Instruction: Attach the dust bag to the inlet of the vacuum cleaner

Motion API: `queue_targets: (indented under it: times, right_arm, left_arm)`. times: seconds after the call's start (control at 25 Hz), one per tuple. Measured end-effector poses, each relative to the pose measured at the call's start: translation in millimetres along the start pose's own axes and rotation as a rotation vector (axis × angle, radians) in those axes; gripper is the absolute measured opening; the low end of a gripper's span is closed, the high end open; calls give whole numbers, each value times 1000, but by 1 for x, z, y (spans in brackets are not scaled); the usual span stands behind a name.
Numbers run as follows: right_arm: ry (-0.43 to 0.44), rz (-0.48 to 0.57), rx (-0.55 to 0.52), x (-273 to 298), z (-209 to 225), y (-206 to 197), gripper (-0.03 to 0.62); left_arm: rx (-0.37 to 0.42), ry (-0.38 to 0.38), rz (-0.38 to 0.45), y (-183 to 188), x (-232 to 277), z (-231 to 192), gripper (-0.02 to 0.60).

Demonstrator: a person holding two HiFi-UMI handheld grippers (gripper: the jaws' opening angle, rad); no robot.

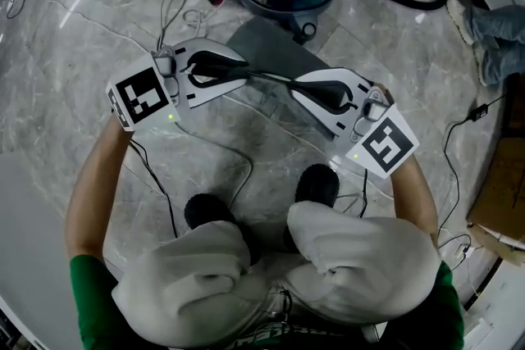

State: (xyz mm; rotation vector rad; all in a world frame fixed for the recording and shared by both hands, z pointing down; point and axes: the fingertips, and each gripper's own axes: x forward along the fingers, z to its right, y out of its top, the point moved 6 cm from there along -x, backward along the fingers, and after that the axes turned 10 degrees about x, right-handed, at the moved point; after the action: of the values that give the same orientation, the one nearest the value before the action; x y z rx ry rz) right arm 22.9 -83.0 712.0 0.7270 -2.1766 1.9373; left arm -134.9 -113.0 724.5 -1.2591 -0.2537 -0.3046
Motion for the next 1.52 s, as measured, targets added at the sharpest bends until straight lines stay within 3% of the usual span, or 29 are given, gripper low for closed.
queue_targets:
  times: [0.2, 0.44, 0.72, 0.88, 1.28, 1.52]
  right_arm:
    - [3, 52, 9, 1, 10, 13, 12]
    - [-21, 112, 25, 0, 25, 35, 12]
    - [-85, 170, 59, -1, 55, 60, 14]
    - [-123, 192, 128, -1, 71, 71, 14]
    - [-232, 166, 251, 2, 126, 64, 14]
    - [-276, 150, 274, 4, 139, 54, 14]
  left_arm:
    - [46, 17, -11, 8, 0, -7, 39]
    - [-3, 62, -28, 26, -12, -24, 23]
    - [15, 84, -63, 48, -28, -52, 15]
    - [25, 107, -89, 59, -37, -78, 15]
    - [6, 171, -196, 61, -22, -137, 16]
    - [6, 188, -207, 52, -10, -151, 17]
